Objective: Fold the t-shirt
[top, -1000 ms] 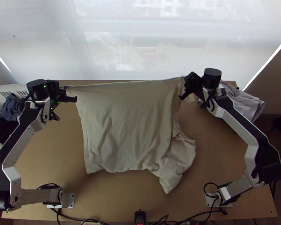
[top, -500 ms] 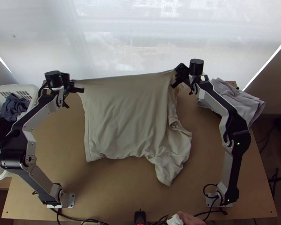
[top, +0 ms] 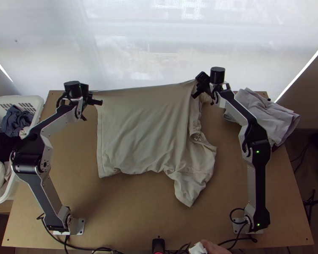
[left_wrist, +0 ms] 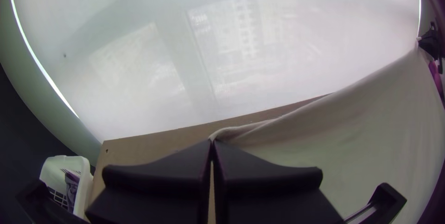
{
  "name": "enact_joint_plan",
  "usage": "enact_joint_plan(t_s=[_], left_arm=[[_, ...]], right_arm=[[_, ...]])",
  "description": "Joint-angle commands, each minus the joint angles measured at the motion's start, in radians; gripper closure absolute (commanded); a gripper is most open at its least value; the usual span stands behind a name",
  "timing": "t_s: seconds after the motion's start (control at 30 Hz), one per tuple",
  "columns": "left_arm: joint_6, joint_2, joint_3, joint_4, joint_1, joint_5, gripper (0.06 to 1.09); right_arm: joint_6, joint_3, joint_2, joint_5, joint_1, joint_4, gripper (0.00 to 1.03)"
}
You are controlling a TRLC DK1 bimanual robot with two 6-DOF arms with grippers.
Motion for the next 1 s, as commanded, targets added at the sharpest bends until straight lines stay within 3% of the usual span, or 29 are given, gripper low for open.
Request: enact_joint_plan(t_s=[0.0,0.97], left_arm=[[-0.007,-0.022,-0.071,0.021,-0.008,-0.004,1.05],[-0.046,-0.315,-0.416,0.069,-0.018,0.008,1.05]], right_arm=[[0.016,-0.072,-0.039,-0.003,-0.001,-0.007,1.00],[0.054,-0.684,-0.536,-0.024,0.031,0.009,1.00]])
